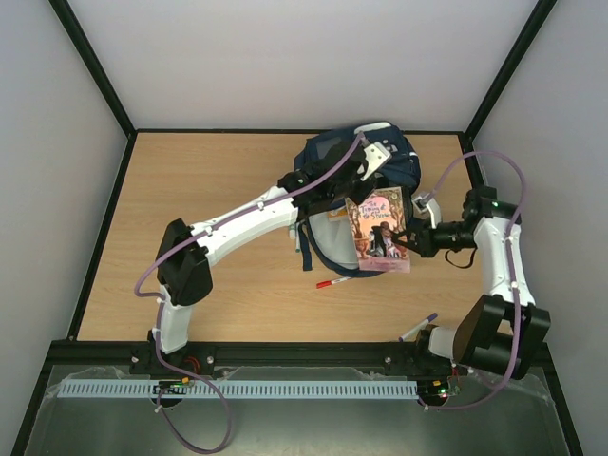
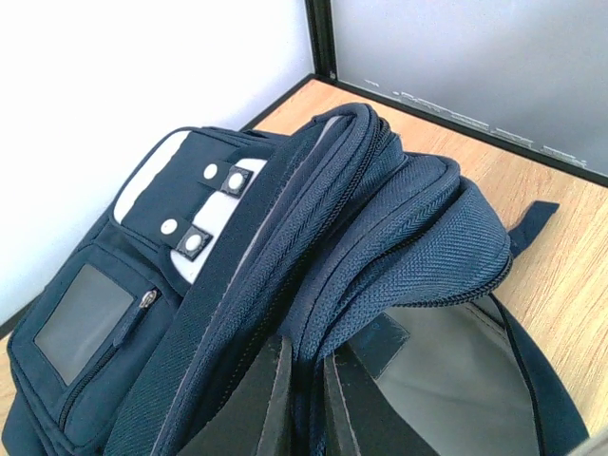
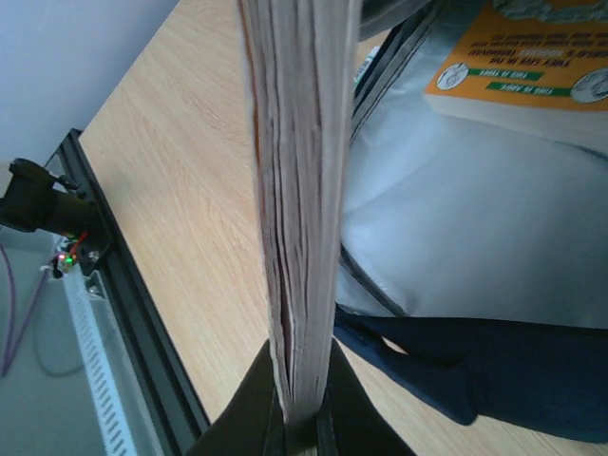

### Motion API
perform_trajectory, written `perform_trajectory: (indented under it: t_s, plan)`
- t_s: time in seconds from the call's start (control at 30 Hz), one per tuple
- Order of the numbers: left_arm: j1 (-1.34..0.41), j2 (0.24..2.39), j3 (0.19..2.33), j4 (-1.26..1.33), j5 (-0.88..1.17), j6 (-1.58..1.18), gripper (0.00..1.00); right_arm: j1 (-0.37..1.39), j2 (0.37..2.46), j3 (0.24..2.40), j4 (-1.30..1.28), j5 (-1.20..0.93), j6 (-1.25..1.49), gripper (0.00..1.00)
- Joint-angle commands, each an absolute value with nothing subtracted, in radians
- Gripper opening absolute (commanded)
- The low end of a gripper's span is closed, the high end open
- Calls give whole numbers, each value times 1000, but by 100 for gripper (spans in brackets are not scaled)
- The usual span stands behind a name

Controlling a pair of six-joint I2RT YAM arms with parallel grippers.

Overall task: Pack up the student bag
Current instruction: Place the book in the student bag.

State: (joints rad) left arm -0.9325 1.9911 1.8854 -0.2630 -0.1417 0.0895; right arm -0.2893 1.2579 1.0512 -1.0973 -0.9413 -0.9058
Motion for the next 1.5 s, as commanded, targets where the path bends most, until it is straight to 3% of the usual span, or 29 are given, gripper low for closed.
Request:
perform_trajectory:
  t_s: [0.0, 0.47, 0.83, 1.17, 1.47]
  plan:
    - [-930, 1957, 1982, -128, -167, 63, 2, -218, 1327, 1071, -1045, -953, -711, 1]
    - [-930, 1957, 1973, -140, -176, 40, 2, -180, 1446, 1034, -922, -839, -403, 1]
    - [-930, 1972, 1988, -104, -210, 60, 3, -160, 1482, 1054, -939, -830, -391, 1]
    - [-925, 2052, 2154, -167, -227, 125, 2, -160, 1486, 1050, -971, -860, -462, 1]
    - [-956, 2000, 2062, -166, -173, 87, 3, -160, 1513, 1063, -942, -888, -419, 1]
